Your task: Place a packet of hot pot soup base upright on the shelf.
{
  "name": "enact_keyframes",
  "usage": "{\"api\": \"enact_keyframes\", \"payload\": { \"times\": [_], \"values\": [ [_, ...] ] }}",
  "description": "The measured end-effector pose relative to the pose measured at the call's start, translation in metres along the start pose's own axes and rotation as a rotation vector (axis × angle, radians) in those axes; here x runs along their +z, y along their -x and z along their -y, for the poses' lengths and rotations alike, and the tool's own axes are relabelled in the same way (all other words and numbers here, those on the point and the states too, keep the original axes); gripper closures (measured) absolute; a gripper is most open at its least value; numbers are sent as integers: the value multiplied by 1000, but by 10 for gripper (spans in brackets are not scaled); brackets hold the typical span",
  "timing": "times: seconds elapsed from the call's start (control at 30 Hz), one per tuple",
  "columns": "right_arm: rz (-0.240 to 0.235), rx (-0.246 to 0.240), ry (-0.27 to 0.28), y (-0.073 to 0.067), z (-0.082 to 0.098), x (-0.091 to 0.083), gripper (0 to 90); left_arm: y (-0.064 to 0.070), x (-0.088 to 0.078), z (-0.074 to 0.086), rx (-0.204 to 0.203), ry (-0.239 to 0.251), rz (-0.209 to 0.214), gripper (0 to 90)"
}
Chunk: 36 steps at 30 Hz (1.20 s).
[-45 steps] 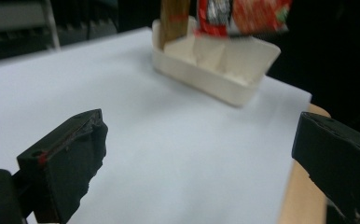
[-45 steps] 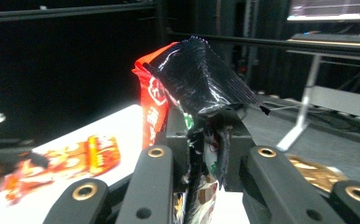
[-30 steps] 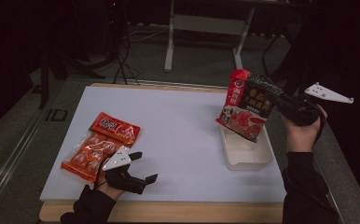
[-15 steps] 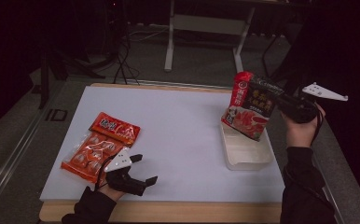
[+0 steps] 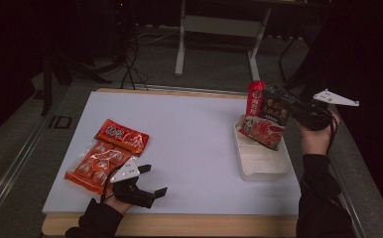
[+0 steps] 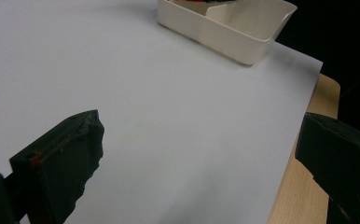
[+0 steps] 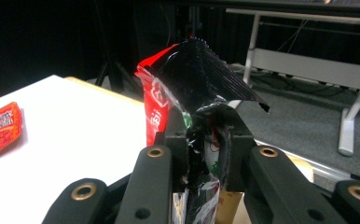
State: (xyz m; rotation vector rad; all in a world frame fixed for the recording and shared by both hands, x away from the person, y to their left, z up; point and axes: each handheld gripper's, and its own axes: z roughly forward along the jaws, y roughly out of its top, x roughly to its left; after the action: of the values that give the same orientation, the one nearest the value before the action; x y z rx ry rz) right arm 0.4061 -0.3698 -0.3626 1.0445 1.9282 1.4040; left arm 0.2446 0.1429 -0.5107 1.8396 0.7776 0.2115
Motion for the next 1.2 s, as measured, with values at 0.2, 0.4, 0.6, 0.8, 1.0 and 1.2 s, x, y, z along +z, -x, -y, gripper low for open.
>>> {"api": "enact_keyframes", "payload": {
  "times": [0.2,0.4,0.6,0.8,1.0,1.2],
  "values": [
    [-41,-18,-15,2,7,12,766,-1,0,1,-10,0,5,13],
    [-111,14,2,4,11,16,757,-1,0,1,-14,2,5,13],
    [-164,2,21,0,15,18,754,-1,2,2,-17,0,7,13],
    [-212,-29,-3,-6,16,24,748,0,2,2,-13,0,7,13],
    [-208,-7,13,-3,28,26,742,-2,1,3,-20,-1,6,14],
    [-175,23,-11,6,48,23,730,-1,2,3,-20,1,9,13]
  ]
}}
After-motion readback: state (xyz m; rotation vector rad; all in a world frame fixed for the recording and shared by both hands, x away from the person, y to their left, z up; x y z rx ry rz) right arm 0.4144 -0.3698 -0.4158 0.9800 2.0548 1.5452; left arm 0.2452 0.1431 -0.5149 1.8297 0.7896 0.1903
